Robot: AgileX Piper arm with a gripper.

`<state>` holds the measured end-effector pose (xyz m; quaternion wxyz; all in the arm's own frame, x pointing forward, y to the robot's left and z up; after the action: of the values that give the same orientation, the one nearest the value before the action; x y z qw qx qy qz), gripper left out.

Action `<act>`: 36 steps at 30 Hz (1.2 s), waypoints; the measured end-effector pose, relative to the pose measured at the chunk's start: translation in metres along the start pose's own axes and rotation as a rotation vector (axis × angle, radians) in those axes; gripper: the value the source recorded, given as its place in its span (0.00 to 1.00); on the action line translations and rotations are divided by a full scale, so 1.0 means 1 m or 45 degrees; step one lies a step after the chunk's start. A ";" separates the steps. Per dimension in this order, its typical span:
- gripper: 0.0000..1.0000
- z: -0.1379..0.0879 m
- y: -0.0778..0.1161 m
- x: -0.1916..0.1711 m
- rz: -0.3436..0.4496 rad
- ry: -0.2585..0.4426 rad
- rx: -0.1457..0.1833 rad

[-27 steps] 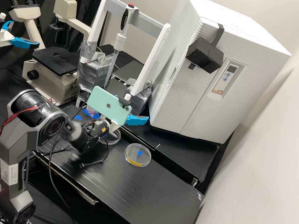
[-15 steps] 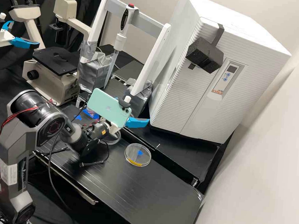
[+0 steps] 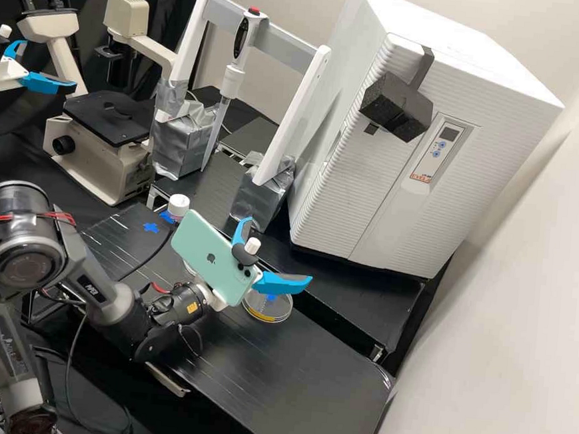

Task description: Close the lid

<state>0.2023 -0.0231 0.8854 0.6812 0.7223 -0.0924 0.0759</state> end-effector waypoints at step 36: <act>1.00 0.034 -0.006 -0.027 -0.072 -0.166 -0.039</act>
<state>0.1772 -0.0561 0.8714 0.6867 0.7174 -0.1171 0.0080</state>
